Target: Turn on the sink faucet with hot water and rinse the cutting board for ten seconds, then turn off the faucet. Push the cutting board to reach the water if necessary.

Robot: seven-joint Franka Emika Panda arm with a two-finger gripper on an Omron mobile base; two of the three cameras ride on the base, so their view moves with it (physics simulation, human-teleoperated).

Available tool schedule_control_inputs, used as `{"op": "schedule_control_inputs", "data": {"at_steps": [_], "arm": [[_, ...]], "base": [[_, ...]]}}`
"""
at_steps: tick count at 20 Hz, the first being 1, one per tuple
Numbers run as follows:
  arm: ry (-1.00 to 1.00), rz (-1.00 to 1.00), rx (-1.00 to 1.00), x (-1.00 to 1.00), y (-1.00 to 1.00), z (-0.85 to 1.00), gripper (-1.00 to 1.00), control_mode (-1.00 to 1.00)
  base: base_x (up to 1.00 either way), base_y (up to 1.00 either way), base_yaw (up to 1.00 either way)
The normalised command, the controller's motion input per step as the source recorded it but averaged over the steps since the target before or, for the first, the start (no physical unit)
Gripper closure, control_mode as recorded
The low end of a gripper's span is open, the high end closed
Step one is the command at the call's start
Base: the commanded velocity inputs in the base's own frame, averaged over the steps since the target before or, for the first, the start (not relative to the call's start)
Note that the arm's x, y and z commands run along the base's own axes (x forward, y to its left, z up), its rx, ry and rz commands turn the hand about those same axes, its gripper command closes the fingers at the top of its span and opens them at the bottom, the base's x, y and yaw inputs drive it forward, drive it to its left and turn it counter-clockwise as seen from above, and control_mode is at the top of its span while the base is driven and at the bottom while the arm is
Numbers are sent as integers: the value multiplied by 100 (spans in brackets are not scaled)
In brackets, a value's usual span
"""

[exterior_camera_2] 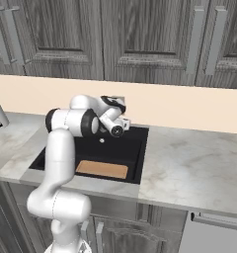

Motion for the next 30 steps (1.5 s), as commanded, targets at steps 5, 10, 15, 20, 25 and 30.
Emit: {"op": "schedule_control_inputs", "data": {"at_steps": [5, 10, 15, 20, 25, 30], "arm": [[2, 0, 0, -42, -72, -2, 100, -100], [1, 0, 0, -34, -82, 0, 100, -100], [0, 1, 0, -32, -85, 0, 100, -100], [0, 1, 0, -37, -75, -3, 100, -100], [1, 1, 0, -47, -67, -6, 100, -100], [1, 3, 0, -50, -77, -6, 100, -100]], "base": [[0, 0, 0], [0, 0, 0], [0, 0, 0], [0, 0, 0], [0, 0, 0], [0, 0, 0]]}}
